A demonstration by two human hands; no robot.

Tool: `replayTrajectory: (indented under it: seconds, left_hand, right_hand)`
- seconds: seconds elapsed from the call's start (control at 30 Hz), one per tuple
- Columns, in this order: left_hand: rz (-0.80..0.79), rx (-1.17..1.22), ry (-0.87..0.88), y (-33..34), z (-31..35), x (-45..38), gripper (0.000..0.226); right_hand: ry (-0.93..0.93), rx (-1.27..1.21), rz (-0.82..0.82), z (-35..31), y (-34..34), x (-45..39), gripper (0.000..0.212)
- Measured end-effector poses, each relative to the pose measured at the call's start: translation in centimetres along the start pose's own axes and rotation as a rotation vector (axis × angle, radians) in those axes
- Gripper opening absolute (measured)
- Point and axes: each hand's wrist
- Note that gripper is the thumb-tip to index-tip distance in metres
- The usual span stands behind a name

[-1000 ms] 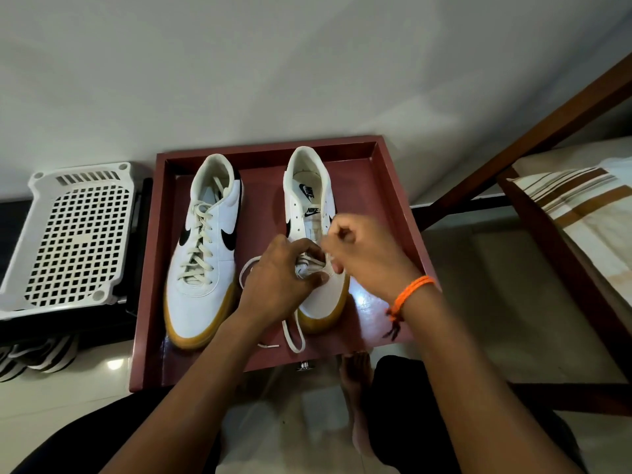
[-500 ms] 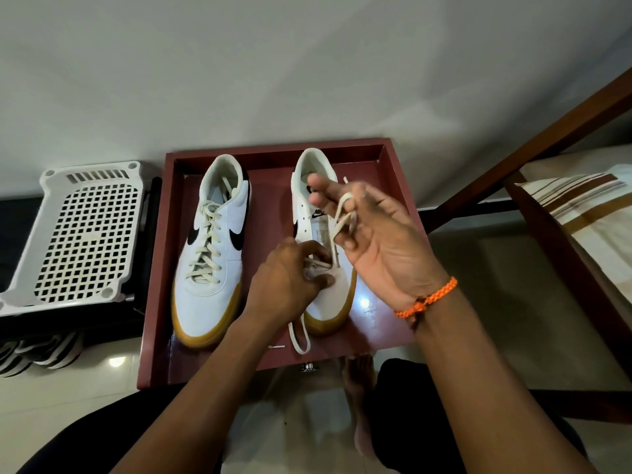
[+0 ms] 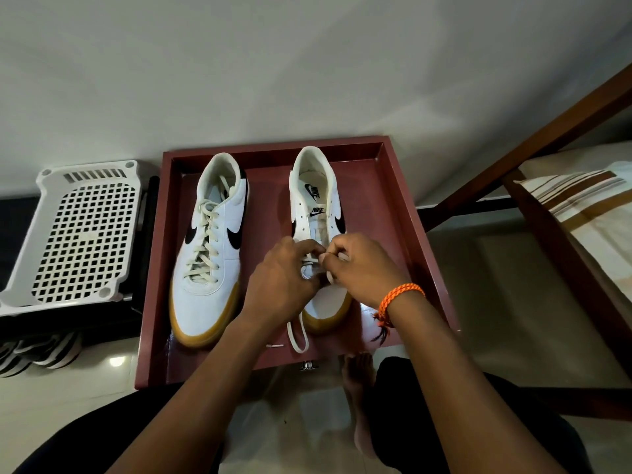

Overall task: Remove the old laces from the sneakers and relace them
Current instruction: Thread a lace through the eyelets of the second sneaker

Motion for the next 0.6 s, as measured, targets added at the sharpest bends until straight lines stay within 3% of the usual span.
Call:
replayTrajectory:
  seconds: [0.07,0.2,0.27,0.43,0.6]
  left_hand:
    - [0.0,-0.014,-0.003,0.0,0.0,-0.1,0.032]
    - [-0.006,0.021,0.018,-0.2,0.1,0.1,0.03]
    - [-0.01,0.037,0.012,-0.3,0.2,0.3,0.027]
    - [-0.022,0.011,-0.013,-0.4,0.5,0.2,0.031]
    - [-0.03,0.009,-0.071,-0.6,0.8,0.1,0.037]
  right_hand:
    - [-0.024,-0.077,0.008,-0.4,-0.3,0.2,0.027]
    - [0.12,0.39,0.095,0.7,-0.1,0.5,0.038]
    - [0.131,0.357,0.023,1.1,0.1,0.4,0.039]
    - [-0.076,0.002,-0.041,0.2,-0.9,0.1,0.039]
    - [-0.28,-0.799,-0.125,-2.5,-2.7,1.6,0.037]
Point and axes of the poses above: each hand's wrist, its own x-axis away from the middle knuckle, its own y-axis out of the palm, z = x × y, and after that the axes turned 5 degrees about -z, right-handed
